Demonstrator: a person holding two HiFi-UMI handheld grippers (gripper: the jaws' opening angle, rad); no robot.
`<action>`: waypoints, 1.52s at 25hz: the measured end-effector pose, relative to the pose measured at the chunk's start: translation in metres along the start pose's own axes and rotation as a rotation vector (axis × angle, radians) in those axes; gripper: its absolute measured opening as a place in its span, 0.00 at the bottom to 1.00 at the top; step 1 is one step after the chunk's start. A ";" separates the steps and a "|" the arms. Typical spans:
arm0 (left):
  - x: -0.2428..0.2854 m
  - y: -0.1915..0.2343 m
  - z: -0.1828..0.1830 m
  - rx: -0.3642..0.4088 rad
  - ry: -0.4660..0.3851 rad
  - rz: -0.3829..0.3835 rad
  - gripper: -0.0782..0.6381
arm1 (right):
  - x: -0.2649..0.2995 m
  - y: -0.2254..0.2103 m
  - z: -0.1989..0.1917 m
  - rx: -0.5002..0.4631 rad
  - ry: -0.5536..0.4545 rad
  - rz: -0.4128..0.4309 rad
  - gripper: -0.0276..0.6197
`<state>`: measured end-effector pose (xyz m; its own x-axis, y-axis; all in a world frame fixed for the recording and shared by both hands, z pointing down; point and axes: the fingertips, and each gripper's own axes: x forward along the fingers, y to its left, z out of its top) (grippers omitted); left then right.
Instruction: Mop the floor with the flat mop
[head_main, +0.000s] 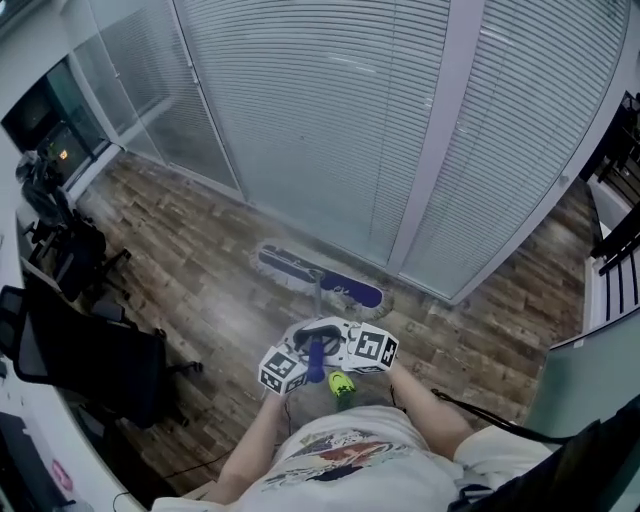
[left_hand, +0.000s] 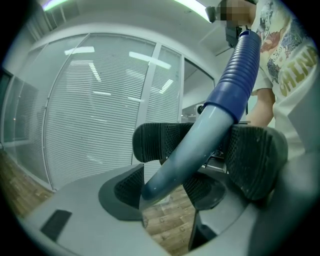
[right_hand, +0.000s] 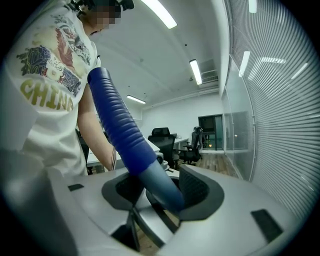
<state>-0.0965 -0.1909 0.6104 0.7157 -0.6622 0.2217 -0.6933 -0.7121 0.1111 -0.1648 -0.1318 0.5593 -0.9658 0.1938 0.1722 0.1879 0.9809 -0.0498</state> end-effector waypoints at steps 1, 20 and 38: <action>-0.013 -0.013 -0.005 -0.003 0.002 -0.005 0.41 | 0.005 0.018 -0.001 0.004 0.002 -0.004 0.35; -0.197 -0.220 -0.069 -0.034 -0.014 0.016 0.41 | 0.054 0.301 -0.003 0.025 0.025 0.032 0.36; -0.168 -0.493 -0.102 -0.029 0.017 0.145 0.42 | -0.119 0.525 -0.050 0.013 -0.003 0.130 0.36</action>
<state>0.1164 0.2948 0.6168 0.6064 -0.7537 0.2534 -0.7918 -0.6018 0.1044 0.0579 0.3606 0.5617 -0.9338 0.3197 0.1608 0.3098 0.9471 -0.0840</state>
